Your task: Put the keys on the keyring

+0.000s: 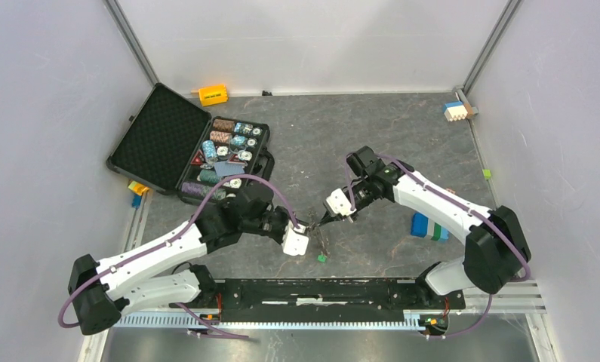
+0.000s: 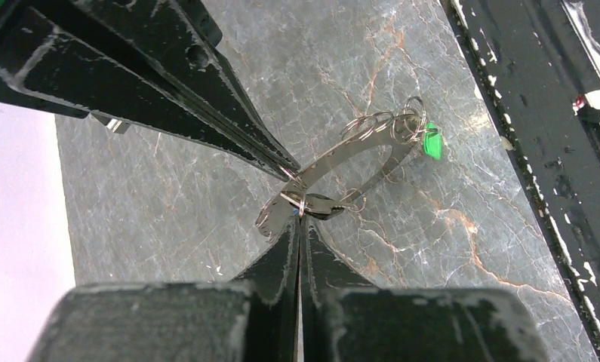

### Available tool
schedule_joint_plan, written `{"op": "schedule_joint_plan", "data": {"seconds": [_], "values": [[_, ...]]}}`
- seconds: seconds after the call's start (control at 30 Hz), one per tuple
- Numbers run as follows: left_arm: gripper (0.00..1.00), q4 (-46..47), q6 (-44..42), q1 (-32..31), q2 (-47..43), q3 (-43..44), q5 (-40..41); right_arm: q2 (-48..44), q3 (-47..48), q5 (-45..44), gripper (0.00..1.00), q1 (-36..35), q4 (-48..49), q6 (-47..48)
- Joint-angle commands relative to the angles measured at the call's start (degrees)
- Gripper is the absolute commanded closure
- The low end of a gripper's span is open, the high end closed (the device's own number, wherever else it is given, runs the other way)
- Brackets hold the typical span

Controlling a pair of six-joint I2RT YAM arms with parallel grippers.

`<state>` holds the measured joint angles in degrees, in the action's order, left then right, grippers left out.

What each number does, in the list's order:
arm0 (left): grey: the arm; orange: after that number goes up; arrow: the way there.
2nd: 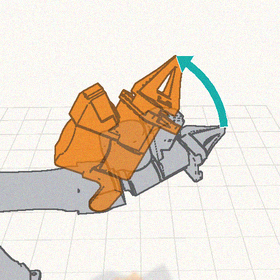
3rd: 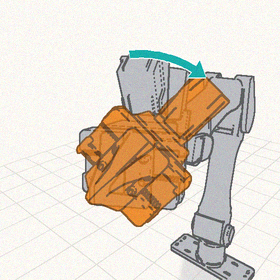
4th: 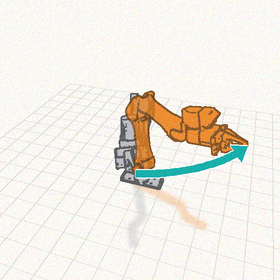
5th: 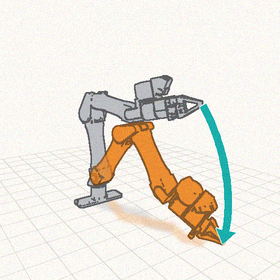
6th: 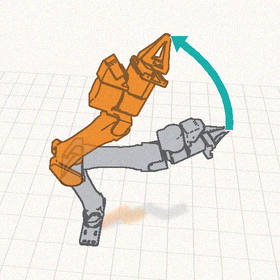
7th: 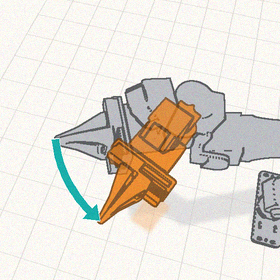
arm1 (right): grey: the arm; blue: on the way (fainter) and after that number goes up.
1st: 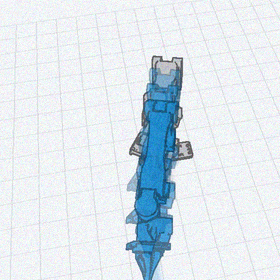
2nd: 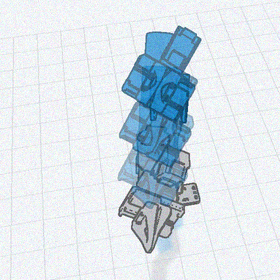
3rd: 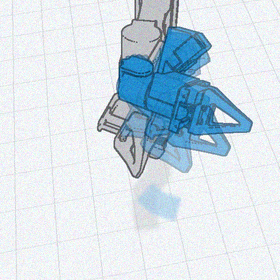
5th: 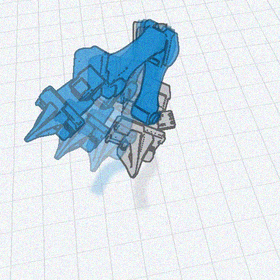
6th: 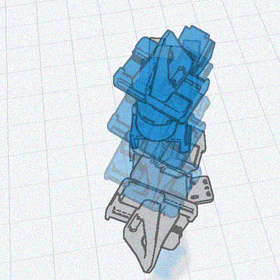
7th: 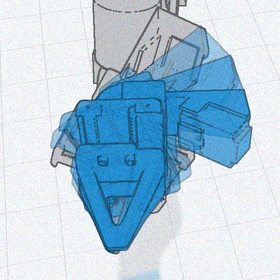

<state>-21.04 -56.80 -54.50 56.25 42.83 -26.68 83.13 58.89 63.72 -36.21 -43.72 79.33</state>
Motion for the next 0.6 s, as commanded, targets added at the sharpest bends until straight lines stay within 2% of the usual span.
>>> {"op": "schedule_joint_plan", "data": {"seconds": [0.0, 0.27, 0.57], "values": [[0.98, 0.3, 3.6, -0.2, 0.5, 2.7, -0.4, -3.0, 0.4, -3.2, 1.0, -1.2, -2.3, 11.7], [0.98, 1.3, 2.9, -0.3, 2.7, 3.9, 3.3, -4.9, -0.7, -4.9, 1.0, -2.4, -2.1, 12.8], [0.98, 4.8, 1.3, -1.8, 3.3, 2.6, 7.5, -3.9, 0.1, -1.1, 1.0, -2.7, -3.0, 12.1]]}}
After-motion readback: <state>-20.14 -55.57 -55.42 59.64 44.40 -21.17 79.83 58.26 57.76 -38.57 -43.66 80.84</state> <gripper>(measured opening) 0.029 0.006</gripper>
